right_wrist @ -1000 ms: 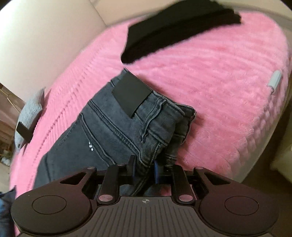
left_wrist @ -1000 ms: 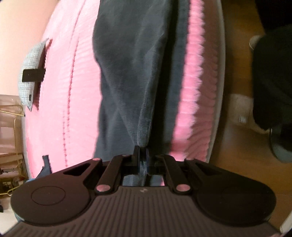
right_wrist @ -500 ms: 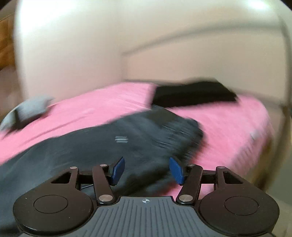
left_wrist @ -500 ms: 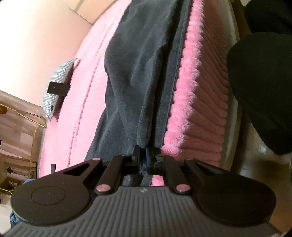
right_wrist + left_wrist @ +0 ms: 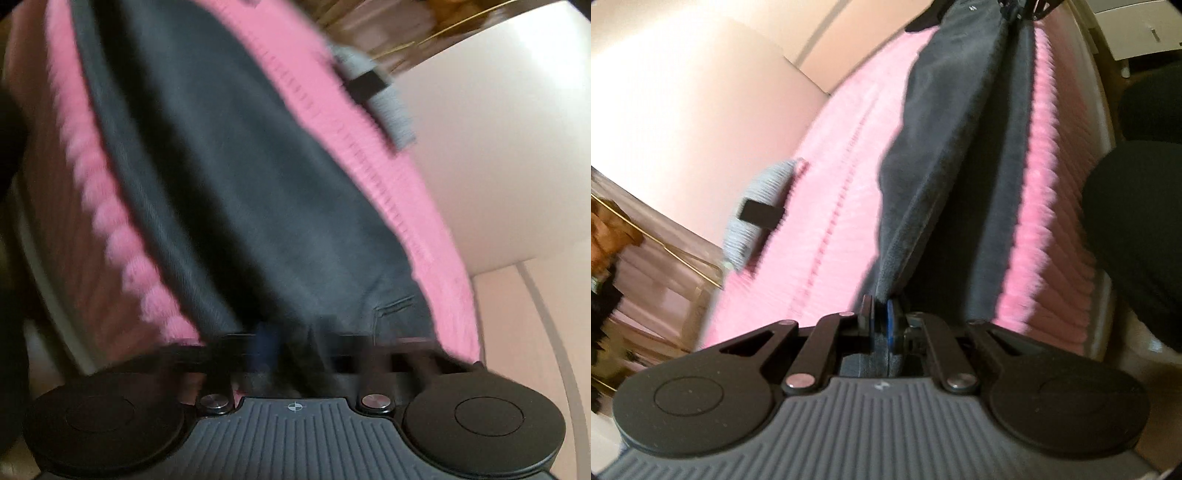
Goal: Fold clothes
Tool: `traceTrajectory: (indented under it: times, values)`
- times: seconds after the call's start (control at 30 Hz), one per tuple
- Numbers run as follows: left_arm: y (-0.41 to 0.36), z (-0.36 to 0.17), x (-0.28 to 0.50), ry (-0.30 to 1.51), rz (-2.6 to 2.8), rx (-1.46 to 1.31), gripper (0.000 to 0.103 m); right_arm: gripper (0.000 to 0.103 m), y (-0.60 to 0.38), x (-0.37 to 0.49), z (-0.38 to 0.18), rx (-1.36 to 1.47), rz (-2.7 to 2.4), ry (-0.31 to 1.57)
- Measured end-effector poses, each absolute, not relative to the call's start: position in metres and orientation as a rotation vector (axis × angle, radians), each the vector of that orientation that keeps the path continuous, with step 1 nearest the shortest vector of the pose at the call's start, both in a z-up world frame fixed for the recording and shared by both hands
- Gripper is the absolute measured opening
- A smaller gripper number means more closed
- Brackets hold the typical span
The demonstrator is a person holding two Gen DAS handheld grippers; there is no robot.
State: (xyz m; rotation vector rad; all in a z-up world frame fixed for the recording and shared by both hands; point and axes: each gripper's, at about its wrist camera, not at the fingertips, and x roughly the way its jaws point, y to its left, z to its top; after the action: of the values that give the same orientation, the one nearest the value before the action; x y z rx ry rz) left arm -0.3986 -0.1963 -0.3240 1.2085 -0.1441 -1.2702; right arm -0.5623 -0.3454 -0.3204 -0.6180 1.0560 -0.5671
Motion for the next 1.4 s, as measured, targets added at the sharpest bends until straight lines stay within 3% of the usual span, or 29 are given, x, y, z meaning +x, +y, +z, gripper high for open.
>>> traceTrajectory:
  times: [0.17, 0.37, 0.43, 0.5, 0.73, 0.87, 0.93, 0.97, 1.0, 1.27, 1.33, 1.4]
  values:
    - [-0.181, -0.339, -0.414, -0.155, -1.292, 1.267, 0.005, 0.008, -0.333, -0.577, -0.297, -0.578, -0.672, 0.994]
    - [-0.185, -0.372, -0.423, -0.129, -1.282, 1.348, 0.007, 0.01, -0.331, -0.571, -0.328, -0.62, -0.662, 1.057]
    - [-0.18, -0.367, -0.42, -0.089, -1.267, 1.317, 0.012, 0.029, -0.332, -0.571, -0.323, -0.605, -0.679, 1.053]
    - [-0.171, -0.362, -0.418, -0.053, -1.243, 1.29, 0.012, 0.06, -0.324, -0.575, -0.315, -0.579, -0.7, 1.034]
    - [-0.131, -0.32, -0.371, 0.202, -1.099, 1.0, 0.014, 0.06, -0.278, -0.572, -0.287, -0.446, -0.73, 0.923]
    - [-0.123, -0.291, -0.327, 0.352, -0.996, 0.766, 0.034, 0.062, -0.257, -0.547, -0.277, -0.42, -0.681, 0.87]
    - [-0.129, -0.281, -0.298, 0.432, -0.963, 0.63, 0.039, 0.072, -0.249, -0.533, -0.272, -0.413, -0.66, 0.85]
    - [-0.135, -0.279, -0.286, 0.467, -0.953, 0.576, 0.041, 0.084, -0.245, -0.528, -0.27, -0.411, -0.652, 0.838]
    - [-0.14, -0.278, -0.273, 0.501, -0.952, 0.53, 0.041, 0.087, -0.241, -0.523, -0.268, -0.409, -0.642, 0.827]
    - [-0.197, -0.299, -0.2, 0.717, -1.005, 0.351, 0.04, 0.088, -0.253, -0.486, -0.273, -0.37, -0.616, 0.858]
    - [-0.204, -0.302, -0.195, 0.727, -1.036, 0.35, 0.009, 0.088, -0.255, -0.481, -0.275, -0.362, -0.62, 0.87]
    - [-0.201, -0.294, -0.205, 0.66, -1.046, 0.386, 0.009, 0.088, -0.256, -0.478, -0.279, -0.359, -0.629, 0.881]
